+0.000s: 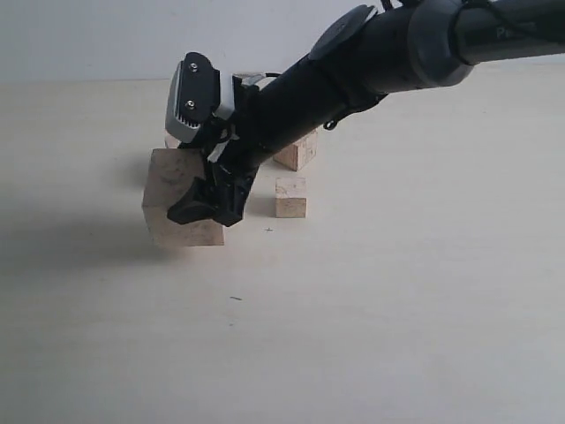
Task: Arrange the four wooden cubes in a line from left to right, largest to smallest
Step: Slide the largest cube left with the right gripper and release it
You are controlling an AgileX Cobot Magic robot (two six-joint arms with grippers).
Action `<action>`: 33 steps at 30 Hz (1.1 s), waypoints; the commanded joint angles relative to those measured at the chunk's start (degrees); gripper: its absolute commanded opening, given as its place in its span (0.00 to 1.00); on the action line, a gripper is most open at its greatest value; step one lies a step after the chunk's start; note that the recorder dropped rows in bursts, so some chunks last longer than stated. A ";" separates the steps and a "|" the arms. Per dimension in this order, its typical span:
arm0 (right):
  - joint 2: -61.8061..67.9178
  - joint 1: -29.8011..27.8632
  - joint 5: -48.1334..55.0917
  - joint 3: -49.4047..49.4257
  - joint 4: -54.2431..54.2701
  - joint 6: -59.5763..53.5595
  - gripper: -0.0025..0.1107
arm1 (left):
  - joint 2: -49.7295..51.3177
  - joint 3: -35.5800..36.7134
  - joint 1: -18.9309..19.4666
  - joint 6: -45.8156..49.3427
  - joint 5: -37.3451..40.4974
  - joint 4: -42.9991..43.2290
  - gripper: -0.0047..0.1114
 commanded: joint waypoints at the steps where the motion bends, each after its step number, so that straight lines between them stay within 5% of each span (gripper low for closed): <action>1: 2.66 2.94 1.82 -2.91 -0.04 0.47 0.02 | -0.21 0.19 -0.33 0.00 -0.29 -0.29 0.04; 15: 5.91 5.34 -9.44 -4.77 -5.52 2.53 0.02 | -0.21 0.19 -0.33 0.00 -0.29 -0.29 0.04; 33: 6.29 1.77 -7.39 -4.77 -8.78 2.53 0.02 | -0.21 0.19 -0.33 0.00 -0.29 -0.29 0.04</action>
